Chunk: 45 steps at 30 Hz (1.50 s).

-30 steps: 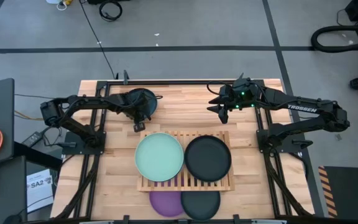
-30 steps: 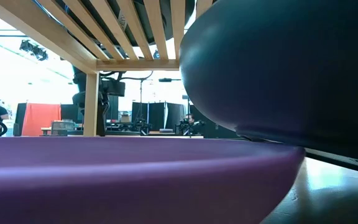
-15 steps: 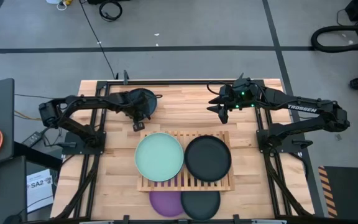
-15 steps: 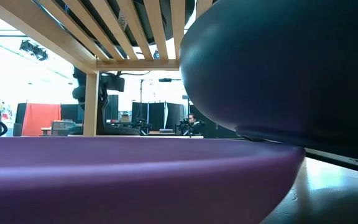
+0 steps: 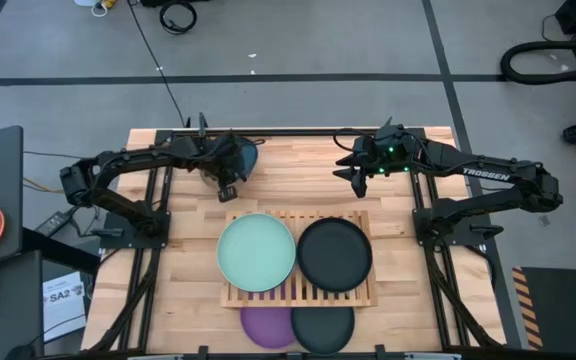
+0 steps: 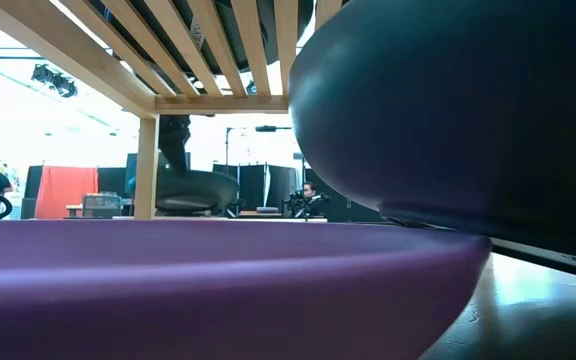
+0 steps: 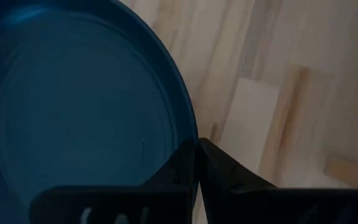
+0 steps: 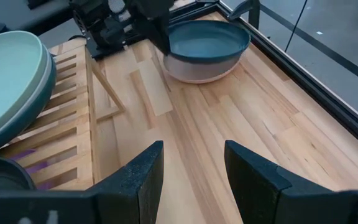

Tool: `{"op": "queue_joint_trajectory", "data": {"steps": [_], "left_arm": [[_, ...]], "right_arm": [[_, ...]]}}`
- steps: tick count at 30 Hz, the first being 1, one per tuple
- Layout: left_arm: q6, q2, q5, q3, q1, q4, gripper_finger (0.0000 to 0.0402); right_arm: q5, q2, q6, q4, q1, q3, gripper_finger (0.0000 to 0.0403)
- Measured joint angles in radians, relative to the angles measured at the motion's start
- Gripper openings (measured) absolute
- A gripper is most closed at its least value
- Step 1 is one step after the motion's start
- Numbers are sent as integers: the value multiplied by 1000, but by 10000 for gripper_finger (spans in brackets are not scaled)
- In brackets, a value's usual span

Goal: Place and stack plates onto a shelf
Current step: Stack the dark green plate on top of the black plate on the shelf

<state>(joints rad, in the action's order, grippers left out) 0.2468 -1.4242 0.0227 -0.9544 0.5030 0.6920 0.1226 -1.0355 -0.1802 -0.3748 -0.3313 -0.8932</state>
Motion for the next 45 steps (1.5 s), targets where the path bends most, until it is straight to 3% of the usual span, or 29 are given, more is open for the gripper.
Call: {"op": "queue_joint_trajectory", "data": {"steps": [6,15,21,25,36,45], "left_arm": [[1,0,-1,-108,0,55,14],[27,0,-3,-242,-3,64,14],[27,0,-4,-257,-36,-33,14],[36,0,-16,-257,-69,-114,14],[108,-2,-353,-257,-190,-254,14],[108,-2,-559,-257,-265,-304,14]], "right_arm": [[-44,0,0,0,0,0,174],[-237,0,0,1,0,0,174],[-399,0,-9,64,0,0,174],[-445,0,-10,166,0,0,174],[-363,-18,-8,424,0,0,174],[-365,-192,-8,837,2,0,174]]}}
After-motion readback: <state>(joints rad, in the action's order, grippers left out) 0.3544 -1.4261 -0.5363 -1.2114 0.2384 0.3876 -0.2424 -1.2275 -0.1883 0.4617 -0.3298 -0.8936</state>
